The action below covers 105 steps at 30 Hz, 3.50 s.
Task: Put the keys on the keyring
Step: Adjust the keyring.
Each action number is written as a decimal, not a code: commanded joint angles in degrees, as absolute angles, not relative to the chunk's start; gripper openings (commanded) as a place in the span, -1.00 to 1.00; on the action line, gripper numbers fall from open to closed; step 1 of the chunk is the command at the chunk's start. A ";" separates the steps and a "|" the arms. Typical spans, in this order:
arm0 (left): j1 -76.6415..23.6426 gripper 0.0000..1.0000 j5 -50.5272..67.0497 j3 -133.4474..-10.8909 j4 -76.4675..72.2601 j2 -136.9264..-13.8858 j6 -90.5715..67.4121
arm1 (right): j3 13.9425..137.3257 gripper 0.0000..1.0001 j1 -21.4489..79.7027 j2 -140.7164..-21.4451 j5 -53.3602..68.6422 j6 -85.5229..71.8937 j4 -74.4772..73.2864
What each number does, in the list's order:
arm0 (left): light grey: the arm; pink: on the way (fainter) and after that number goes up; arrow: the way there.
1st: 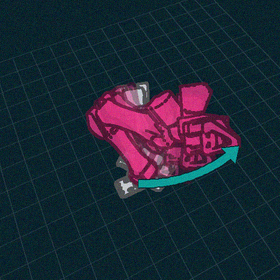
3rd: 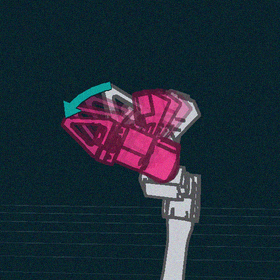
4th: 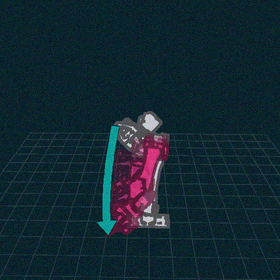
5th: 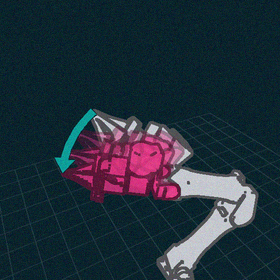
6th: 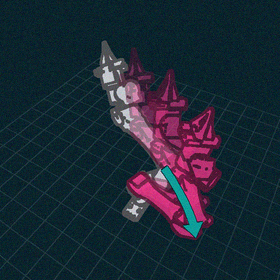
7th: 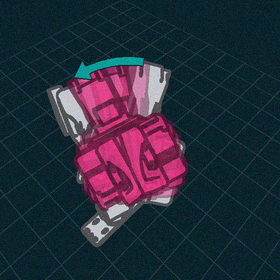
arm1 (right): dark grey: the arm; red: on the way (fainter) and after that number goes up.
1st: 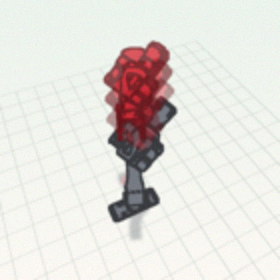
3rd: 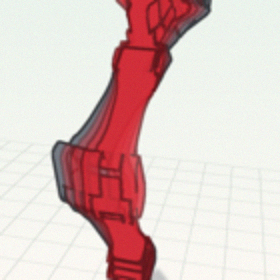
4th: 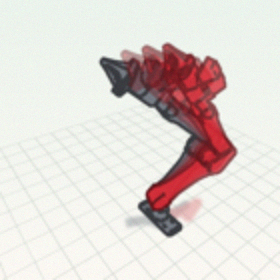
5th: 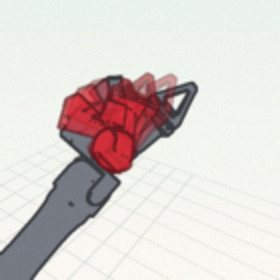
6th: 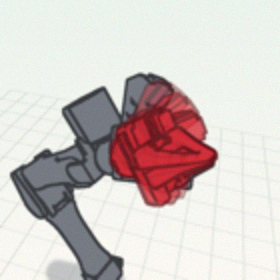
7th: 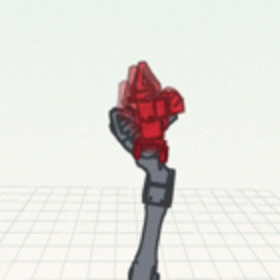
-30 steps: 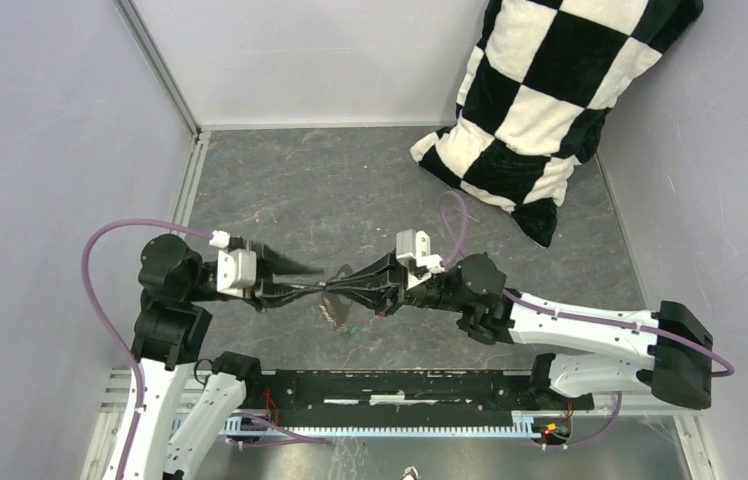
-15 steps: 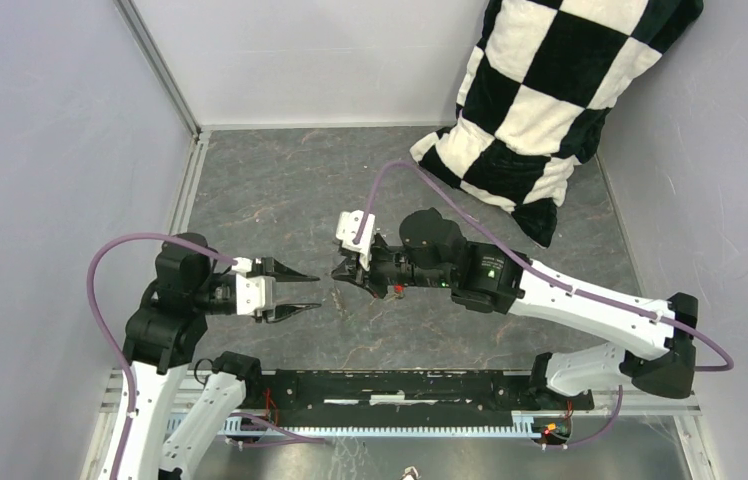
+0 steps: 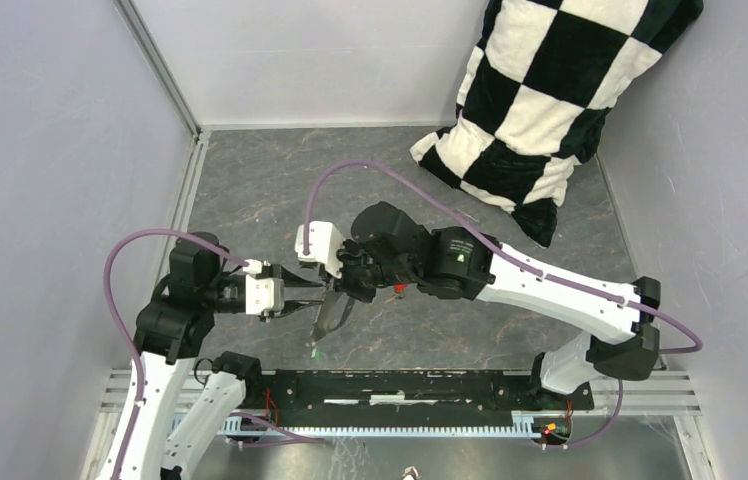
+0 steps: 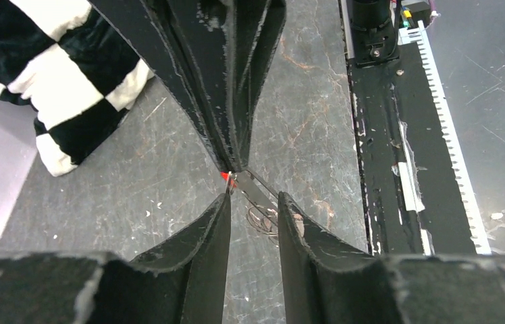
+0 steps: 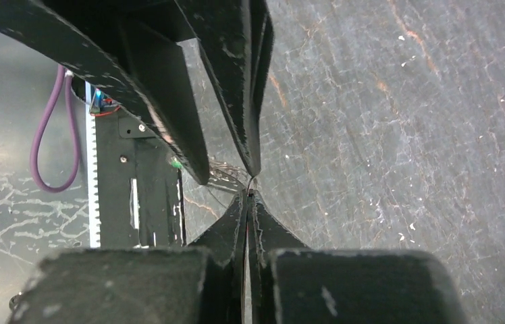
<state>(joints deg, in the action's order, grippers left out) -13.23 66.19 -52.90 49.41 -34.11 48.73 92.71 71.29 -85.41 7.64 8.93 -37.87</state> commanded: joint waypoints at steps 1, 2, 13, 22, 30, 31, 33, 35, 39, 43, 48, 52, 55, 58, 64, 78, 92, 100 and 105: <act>-13.27 -0.27 68.89 -51.87 47.04 -35.24 51.82 | 99.84 -0.99 72.48 -88.32 7.04 9.43 -43.64; -13.27 -0.29 68.83 -51.98 47.05 -35.24 52.05 | 100.60 -0.99 72.63 -88.81 6.88 9.38 -44.27; -13.27 -0.33 66.73 -53.71 50.44 -34.28 53.53 | 89.61 -0.99 72.78 -81.20 8.74 9.60 -31.17; -13.27 -0.34 72.29 -57.00 50.40 -35.99 49.27 | 65.24 -0.99 71.39 -66.62 15.09 4.57 1.47; -13.27 -0.44 79.38 -58.85 47.90 -37.68 41.65 | 52.12 -0.99 70.08 -61.89 17.18 -2.18 24.96; -13.27 -0.45 79.97 -59.03 47.90 -37.78 41.32 | 51.67 -0.99 70.00 -61.89 17.13 -2.51 26.04; -13.27 -0.45 80.54 -59.31 47.88 -37.51 40.98 | 51.25 -0.99 69.77 -61.92 17.23 -2.89 27.68; -13.27 -0.46 80.76 -59.13 47.79 -37.13 40.91 | 51.08 -0.99 69.65 -61.96 17.36 -3.18 28.40; -13.27 -0.46 80.46 -58.55 47.82 -36.45 41.77 | 49.98 -0.99 69.37 -62.01 18.16 -4.19 30.96; -13.27 -0.47 79.80 -58.33 47.82 -36.23 41.93 | 49.92 -0.99 69.30 -62.03 18.62 -4.65 30.96; -13.27 -0.67 78.00 -57.42 47.86 -35.02 43.44 | 49.02 -0.99 68.81 -60.94 18.52 -5.26 31.64; -13.27 -0.75 79.02 -57.77 47.89 -35.45 43.00 | 48.38 -0.99 68.49 -61.00 19.26 -6.64 33.47; -13.27 -0.80 79.55 -58.54 47.89 -36.13 42.58 | 47.31 -0.99 68.43 -60.83 19.59 -7.36 35.79; -13.27 -0.84 79.86 -59.33 47.81 -37.27 41.53 | 45.83 -0.99 68.39 -60.69 19.68 -7.88 38.55; -13.27 -0.41 77.55 -59.02 38.76 -38.56 30.78 | 44.78 -0.99 68.20 -60.99 21.00 -8.62 40.73; -13.27 -0.35 85.87 -60.47 36.12 -38.68 26.25 | 42.98 -0.99 68.02 -63.69 21.82 -10.18 48.80; -13.27 -0.48 81.69 -59.53 36.12 -38.82 27.67 | 45.08 -0.99 67.76 -65.93 23.76 -12.06 48.24; -13.27 -0.64 82.08 -59.57 36.12 -38.27 27.75 | 44.65 -0.99 67.38 -64.23 22.71 -10.99 43.42; -13.27 -0.54 81.56 -59.56 35.87 -37.71 26.87 | 49.07 -0.99 67.36 -65.49 22.45 -8.92 34.08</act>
<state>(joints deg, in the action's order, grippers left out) -13.26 81.52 -58.57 37.52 -38.35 29.04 43.64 67.59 -65.69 23.27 -11.27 40.25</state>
